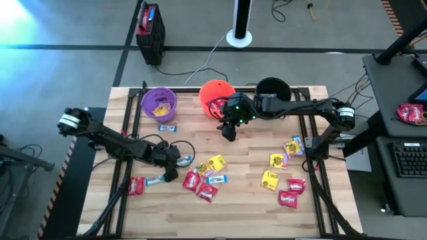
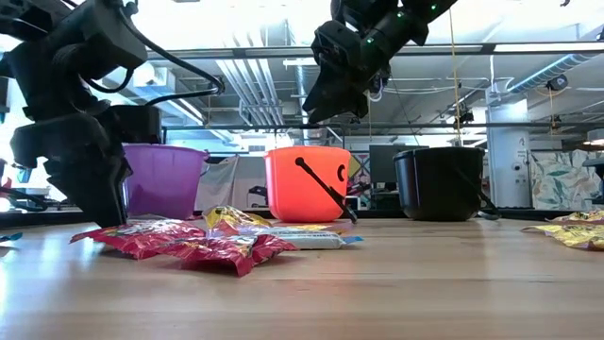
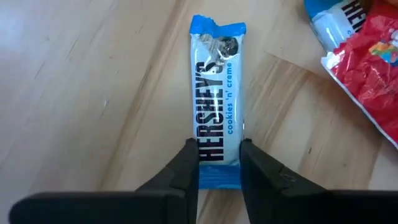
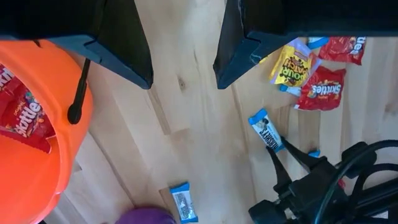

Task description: Sort candy by brand, put in halloween buckets

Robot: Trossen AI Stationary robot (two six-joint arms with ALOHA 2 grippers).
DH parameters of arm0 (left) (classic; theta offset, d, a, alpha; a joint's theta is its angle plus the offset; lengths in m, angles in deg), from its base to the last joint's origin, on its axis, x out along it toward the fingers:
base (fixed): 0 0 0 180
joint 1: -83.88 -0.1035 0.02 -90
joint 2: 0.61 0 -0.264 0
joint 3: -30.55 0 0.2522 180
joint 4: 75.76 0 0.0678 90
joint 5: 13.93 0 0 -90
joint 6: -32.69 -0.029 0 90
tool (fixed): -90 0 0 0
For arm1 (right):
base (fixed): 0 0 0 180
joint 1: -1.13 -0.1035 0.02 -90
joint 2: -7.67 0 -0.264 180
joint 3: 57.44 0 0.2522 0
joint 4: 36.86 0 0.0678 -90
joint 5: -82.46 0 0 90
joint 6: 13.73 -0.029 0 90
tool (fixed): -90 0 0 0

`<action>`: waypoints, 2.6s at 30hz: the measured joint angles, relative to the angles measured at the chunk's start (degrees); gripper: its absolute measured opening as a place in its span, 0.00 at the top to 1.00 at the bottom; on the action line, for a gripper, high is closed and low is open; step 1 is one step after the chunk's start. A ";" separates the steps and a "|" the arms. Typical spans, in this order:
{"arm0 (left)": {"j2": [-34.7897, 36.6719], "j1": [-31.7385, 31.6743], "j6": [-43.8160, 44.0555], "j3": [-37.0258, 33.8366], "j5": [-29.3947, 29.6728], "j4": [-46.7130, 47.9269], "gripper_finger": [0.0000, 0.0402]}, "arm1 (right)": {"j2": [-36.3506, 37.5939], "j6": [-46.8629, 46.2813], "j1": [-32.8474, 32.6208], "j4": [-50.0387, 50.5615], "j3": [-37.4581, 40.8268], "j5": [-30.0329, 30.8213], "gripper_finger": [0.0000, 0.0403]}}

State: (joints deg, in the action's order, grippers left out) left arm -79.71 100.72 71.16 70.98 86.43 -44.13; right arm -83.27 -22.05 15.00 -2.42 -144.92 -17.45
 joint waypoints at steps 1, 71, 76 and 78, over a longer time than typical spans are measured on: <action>0.22 0.00 0.03 -0.08 0.27 -0.04 0.83 | 0.00 -0.02 0.00 0.00 0.00 0.00 0.59; -0.81 4.81 -20.51 5.33 4.00 2.71 0.51 | -0.04 -5.96 -0.35 -0.51 6.01 -3.37 0.75; -1.42 4.87 -22.69 5.41 3.62 2.39 0.51 | -0.03 -6.06 -0.35 -0.52 6.22 -3.03 0.74; -1.34 4.87 -24.05 5.41 3.61 1.94 0.51 | -0.02 -6.07 -0.35 -0.47 6.33 -2.95 0.74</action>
State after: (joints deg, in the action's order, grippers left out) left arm -81.05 105.59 47.11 76.39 90.05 -42.20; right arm -83.29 -28.13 14.65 -2.88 -138.59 -20.40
